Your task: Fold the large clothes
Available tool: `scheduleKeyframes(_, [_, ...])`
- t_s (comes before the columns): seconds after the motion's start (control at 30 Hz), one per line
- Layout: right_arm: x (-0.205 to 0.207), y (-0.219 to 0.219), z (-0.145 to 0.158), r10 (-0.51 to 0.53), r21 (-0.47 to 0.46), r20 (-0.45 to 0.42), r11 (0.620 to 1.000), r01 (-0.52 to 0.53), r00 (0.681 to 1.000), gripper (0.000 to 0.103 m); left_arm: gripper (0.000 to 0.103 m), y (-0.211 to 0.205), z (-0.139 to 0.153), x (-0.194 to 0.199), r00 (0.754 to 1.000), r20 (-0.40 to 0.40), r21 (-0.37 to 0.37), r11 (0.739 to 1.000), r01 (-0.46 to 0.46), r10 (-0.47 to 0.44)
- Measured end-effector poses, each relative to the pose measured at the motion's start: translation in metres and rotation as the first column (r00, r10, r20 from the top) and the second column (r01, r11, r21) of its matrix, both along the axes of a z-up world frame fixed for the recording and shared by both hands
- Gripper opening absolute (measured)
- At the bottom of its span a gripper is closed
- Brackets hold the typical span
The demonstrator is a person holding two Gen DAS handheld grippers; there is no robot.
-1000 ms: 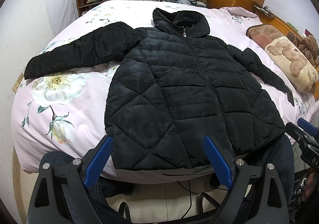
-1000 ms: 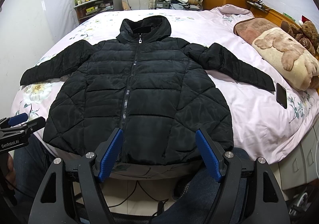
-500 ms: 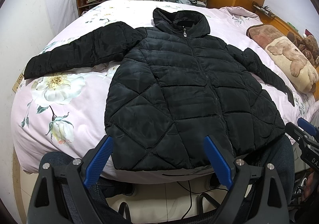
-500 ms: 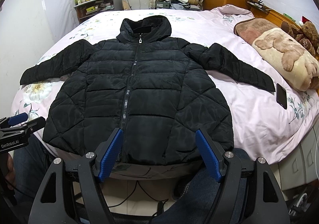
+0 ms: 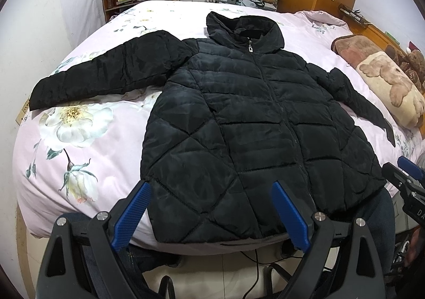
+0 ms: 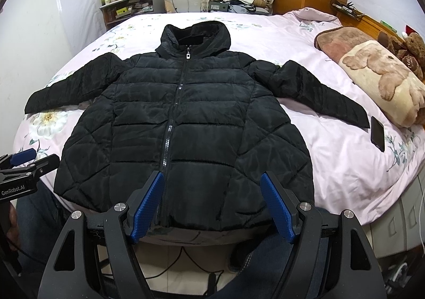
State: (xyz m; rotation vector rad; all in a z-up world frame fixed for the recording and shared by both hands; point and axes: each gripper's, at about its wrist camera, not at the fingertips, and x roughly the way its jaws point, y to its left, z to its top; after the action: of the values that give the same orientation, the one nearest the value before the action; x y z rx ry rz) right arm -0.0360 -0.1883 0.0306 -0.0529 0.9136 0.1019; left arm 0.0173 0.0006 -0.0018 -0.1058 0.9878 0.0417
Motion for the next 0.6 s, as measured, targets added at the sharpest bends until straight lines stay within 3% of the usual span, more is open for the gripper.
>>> scheduleKeyframes(0.17, [0.02, 0.002, -0.003, 0.031, 0.0, 0.005, 1.0, -0.031, 1.0, 0.075, 0.093, 0.009, -0.006, 0.016, 1.0, 0.005, 0.038, 0.999, -0.01, 0.009])
scheduleKeyframes(0.47, [0.066, 0.017, -0.012, 0.072, 0.001, 0.01, 0.997, -0.072, 0.997, 0.075, 0.093, 0.045, -0.019, 0.055, 0.998, 0.023, -0.022, 0.998, -0.061, 0.061])
scheduleKeyframes(0.6, [0.087, 0.027, -0.017, 0.095, 0.007, 0.014, 0.995, -0.095, 0.995, 0.075, 0.091, 0.071, -0.024, 0.074, 0.994, 0.03, -0.101, 0.989, -0.105, 0.108])
